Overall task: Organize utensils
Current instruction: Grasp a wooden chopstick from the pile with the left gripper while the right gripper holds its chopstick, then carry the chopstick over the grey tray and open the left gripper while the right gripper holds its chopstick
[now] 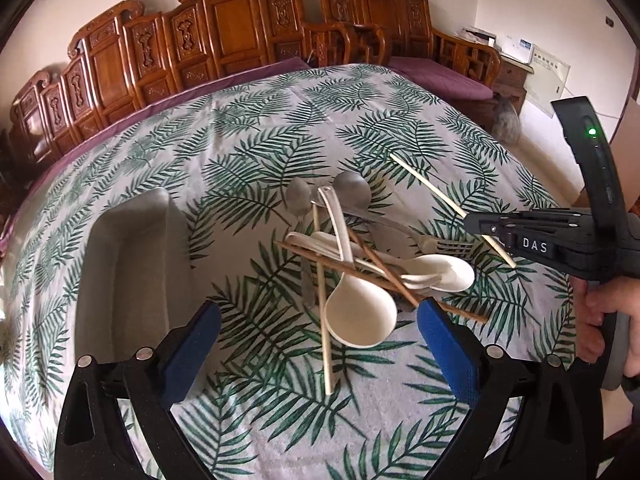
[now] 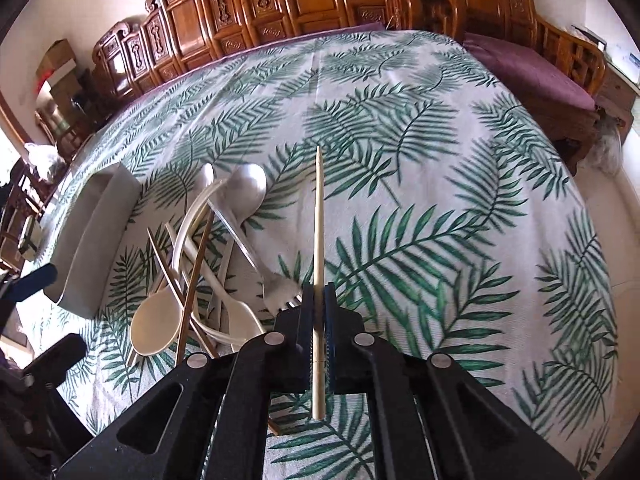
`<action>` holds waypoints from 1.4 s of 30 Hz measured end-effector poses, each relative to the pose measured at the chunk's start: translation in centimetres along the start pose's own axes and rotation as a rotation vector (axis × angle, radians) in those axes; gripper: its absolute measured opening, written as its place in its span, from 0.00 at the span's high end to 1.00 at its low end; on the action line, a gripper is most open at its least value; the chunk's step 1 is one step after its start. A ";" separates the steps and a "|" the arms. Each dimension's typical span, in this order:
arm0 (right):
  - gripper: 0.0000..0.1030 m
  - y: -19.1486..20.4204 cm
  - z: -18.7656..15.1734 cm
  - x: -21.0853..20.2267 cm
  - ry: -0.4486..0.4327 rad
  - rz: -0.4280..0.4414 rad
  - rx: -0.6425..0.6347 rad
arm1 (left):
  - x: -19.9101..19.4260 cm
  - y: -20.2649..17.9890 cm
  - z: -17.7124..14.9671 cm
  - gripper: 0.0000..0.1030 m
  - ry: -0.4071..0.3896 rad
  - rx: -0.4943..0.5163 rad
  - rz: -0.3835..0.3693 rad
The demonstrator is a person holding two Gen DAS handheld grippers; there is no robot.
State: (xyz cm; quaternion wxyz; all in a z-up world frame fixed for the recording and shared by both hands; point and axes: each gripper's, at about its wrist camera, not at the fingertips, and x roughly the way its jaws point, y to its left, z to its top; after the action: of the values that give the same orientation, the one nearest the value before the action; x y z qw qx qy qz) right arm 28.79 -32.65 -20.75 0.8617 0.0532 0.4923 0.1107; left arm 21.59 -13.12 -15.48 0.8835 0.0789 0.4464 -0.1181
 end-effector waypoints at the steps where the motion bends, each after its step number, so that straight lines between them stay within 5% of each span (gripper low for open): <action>1: 0.94 -0.1 0.1 -0.2 -0.004 -0.001 0.001 | 0.3 -0.2 0.2 0.15 0.007 0.000 -0.005; 17: 0.94 -1.0 0.5 -1.4 -0.025 -0.014 0.014 | 7.5 -1.3 3.6 0.73 0.180 -0.181 -0.177; 31: 0.94 -1.2 0.5 -1.4 -0.022 -0.011 0.022 | 10.1 -2.5 4.6 0.85 0.282 -0.141 -0.096; 42: 0.94 -1.0 0.6 -1.6 -0.025 -0.010 0.018 | 8.3 -2.0 3.8 0.95 0.211 -0.119 -0.082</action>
State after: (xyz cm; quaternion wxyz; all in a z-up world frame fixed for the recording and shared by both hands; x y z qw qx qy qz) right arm 28.69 -34.00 -19.31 0.8679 0.0598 0.4826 0.1013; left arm 28.74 -17.08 -19.97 0.8292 0.0202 0.5460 -0.1184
